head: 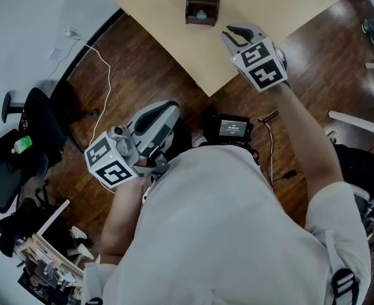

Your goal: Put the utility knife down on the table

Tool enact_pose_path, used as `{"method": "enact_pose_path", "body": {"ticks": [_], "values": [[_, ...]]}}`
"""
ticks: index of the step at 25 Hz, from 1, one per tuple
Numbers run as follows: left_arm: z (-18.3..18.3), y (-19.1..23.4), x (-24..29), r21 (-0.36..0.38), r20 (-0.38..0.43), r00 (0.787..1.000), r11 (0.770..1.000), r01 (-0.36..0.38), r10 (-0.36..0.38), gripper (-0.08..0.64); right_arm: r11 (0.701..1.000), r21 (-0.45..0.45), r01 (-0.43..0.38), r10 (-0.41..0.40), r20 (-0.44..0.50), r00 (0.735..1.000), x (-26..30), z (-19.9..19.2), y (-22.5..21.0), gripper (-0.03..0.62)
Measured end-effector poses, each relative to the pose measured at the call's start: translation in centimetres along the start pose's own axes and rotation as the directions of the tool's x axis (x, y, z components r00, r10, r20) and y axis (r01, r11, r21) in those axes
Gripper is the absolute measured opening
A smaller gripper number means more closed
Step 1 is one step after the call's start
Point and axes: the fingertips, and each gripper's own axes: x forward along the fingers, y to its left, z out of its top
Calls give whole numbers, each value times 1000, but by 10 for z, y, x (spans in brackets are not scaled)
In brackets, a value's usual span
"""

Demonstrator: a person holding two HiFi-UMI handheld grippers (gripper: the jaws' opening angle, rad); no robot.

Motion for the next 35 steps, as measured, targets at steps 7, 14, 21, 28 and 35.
{"method": "enact_pose_path", "body": {"ticks": [7,14,21,28,35], "values": [[1,-3,1,4,-5,1000,1000,17,-17,3,999,44,-28,26,39,999,-36,10,20,2],[2,-4,3,13,-8,1000,1000,28,-28,3,997,73,-17,13,55,998,-59,9,25,2],[0,-5,2,16,-14,999,999,34,-34,3,993,118,19,-28,75,997,-79,9,22,2],[-1,-4,0,18,-10,1000,999,30,-30,3,980,195,34,-59,124,991,-106,11,26,2],[-1,-7,0,23,-21,999,999,37,-37,3,950,313,-2,-58,181,982,-134,12,37,2]]}}
